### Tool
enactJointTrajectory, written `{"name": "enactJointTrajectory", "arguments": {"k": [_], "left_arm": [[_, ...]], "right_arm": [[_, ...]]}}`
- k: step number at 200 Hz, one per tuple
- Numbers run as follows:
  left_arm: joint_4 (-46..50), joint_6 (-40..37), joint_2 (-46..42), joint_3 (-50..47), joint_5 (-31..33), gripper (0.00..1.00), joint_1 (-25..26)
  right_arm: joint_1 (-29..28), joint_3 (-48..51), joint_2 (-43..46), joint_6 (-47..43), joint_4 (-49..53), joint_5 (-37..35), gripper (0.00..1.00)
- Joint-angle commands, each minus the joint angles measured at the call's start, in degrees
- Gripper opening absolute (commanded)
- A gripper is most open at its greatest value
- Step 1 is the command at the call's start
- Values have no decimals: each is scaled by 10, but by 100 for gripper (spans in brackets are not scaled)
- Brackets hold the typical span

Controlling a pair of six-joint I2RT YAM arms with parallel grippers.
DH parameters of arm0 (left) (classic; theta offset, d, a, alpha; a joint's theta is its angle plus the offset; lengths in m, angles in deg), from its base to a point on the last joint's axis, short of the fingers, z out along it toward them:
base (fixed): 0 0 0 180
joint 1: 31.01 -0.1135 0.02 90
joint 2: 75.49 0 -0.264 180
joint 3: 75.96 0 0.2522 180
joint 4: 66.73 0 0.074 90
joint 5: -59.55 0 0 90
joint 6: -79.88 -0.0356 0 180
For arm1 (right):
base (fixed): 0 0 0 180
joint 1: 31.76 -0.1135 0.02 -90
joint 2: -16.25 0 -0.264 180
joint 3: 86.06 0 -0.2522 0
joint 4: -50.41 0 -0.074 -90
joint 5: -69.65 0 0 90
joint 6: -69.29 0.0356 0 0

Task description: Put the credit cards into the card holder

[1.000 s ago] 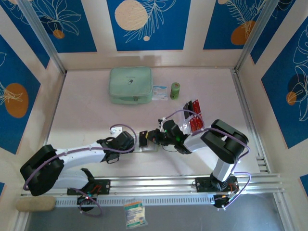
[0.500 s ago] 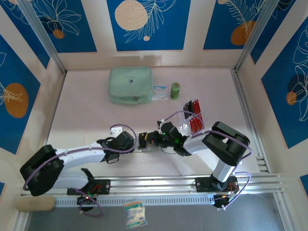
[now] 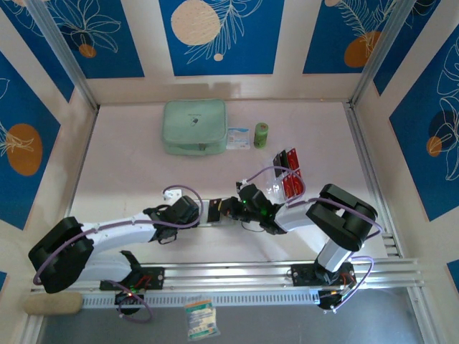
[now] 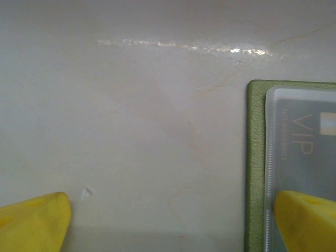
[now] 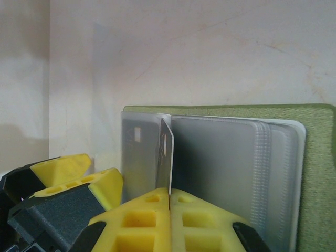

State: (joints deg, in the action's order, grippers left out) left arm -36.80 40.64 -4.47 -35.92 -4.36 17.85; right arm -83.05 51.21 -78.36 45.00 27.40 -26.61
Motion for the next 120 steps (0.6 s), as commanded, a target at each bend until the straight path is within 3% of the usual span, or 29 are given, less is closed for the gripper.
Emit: {"name": "enactJointTrajectory", "arguments": {"k": [1, 120], "left_arm": [[19, 5, -10, -10, 14, 98, -5], [15, 5, -10, -10, 12, 98, -5]], "right_arm": [[-6, 0, -3, 9, 20, -19, 0], [-3, -23, -4, 12, 69, 4, 0]]}}
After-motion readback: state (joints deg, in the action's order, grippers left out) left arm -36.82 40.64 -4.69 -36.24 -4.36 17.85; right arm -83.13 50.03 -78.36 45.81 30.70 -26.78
